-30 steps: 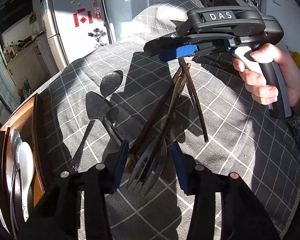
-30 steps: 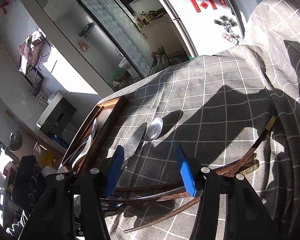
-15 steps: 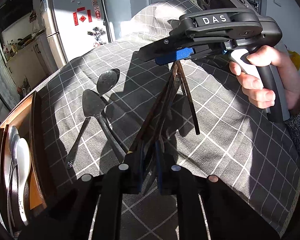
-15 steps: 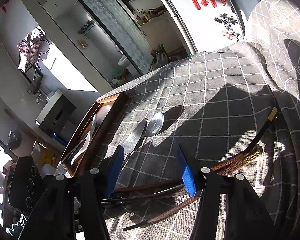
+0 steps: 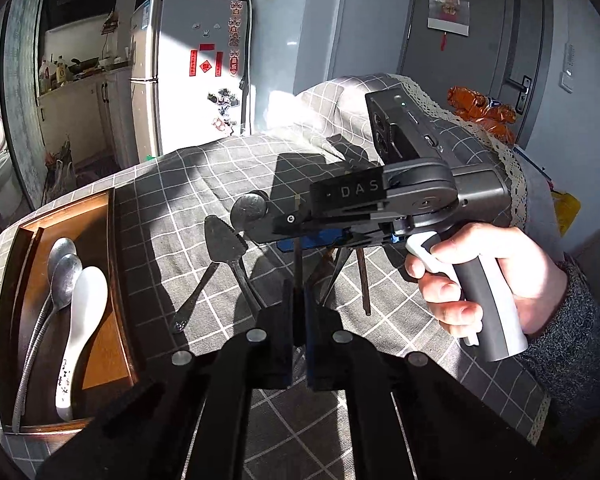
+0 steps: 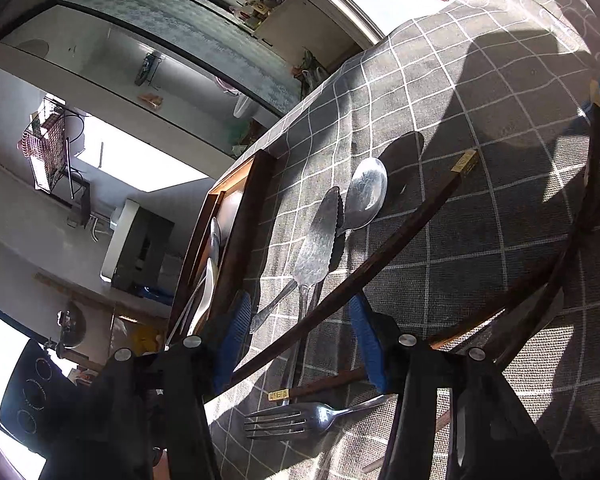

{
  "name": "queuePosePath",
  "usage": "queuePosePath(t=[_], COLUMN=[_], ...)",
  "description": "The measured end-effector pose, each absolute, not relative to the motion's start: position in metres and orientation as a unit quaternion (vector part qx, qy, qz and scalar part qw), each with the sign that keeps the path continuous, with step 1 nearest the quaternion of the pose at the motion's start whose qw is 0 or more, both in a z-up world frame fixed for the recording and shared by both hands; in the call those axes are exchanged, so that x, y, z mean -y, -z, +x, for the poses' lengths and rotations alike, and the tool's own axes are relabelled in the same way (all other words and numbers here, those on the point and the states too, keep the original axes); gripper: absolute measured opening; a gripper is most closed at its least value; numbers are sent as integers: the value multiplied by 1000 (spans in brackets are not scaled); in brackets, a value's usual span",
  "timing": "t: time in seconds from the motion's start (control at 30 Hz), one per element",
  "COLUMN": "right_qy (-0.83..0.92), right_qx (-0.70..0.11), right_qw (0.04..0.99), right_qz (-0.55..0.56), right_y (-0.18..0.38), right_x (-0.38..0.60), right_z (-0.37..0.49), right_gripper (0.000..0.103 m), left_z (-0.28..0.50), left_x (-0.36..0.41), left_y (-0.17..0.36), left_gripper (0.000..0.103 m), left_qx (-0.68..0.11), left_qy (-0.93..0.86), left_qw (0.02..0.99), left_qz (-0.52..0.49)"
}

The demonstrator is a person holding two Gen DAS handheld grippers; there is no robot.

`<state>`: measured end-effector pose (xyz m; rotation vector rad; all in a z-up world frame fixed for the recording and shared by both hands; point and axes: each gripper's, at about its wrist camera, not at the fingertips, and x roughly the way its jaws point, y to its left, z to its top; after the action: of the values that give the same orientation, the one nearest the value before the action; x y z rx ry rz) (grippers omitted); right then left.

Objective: Organize utensils
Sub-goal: 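Grasp a brown chopstick with the right gripper and carry it to the tray, then lower the chopstick into the tray and open the right gripper, then move the right tool to the pile and grasp another brown chopstick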

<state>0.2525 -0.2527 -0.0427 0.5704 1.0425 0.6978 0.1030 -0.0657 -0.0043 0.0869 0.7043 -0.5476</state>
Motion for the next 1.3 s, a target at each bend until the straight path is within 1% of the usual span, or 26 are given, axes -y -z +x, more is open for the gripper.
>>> queuePosePath(t=[0.07, 0.2, 0.3, 0.47, 0.6, 0.73, 0.8, 0.83, 0.9, 0.97, 1.03, 1.17, 1.27, 1.3], right_qy=[-318, -337, -360, -390, -404, -417, -419, -421, -421, -430, -439, -426, -385, -367], right_qx=[-472, -472, -480, -492, -496, -503, -500, -501, -502, -497, -488, -457, -441, -439], right_qw=[781, 785, 778, 767, 761, 751, 751, 749, 747, 743, 742, 770, 804, 814], right_qz=[257, 217, 185, 129, 109, 102, 102, 103, 110, 129, 139, 134, 108, 101], right_y=[36, 20, 12, 11, 13, 15, 15, 15, 14, 11, 4, -17, -28, -28], right_x=[244, 208, 167, 85, 38, 16, 16, 17, 24, 39, 60, 123, 175, 192], right_z=[249, 246, 252, 262, 264, 264, 260, 258, 254, 248, 240, 229, 230, 233], right_gripper=[24, 22, 22, 22, 22, 22, 31, 33, 51, 57, 60, 68, 68, 68], left_z=[97, 86, 79, 76, 77, 83, 87, 89, 93, 96, 99, 108, 111, 112], left_x=[62, 39, 13, -23, -57, -81, -88, -90, -91, -91, -89, -93, -93, -92], left_y=[6, 7, 6, 18, 24, 25, 26, 27, 29, 32, 33, 37, 41, 41], left_gripper=[5, 5, 5, 6, 6, 6, 6, 6, 6, 6, 6, 6, 9, 14], left_qx=[-339, -340, -339, -353, -357, -354, -357, -358, -360, -363, -365, -373, -382, -383], left_qy=[256, 238, 206, 129, 85, 45, 34, 30, 28, 24, 19, 24, 24, 24], left_qw=[904, 909, 917, 925, 930, 934, 933, 933, 932, 931, 931, 928, 924, 923], left_qz=[49, 42, 36, 54, 20, -12, -24, -26, -27, -27, -23, -16, -17, -18])
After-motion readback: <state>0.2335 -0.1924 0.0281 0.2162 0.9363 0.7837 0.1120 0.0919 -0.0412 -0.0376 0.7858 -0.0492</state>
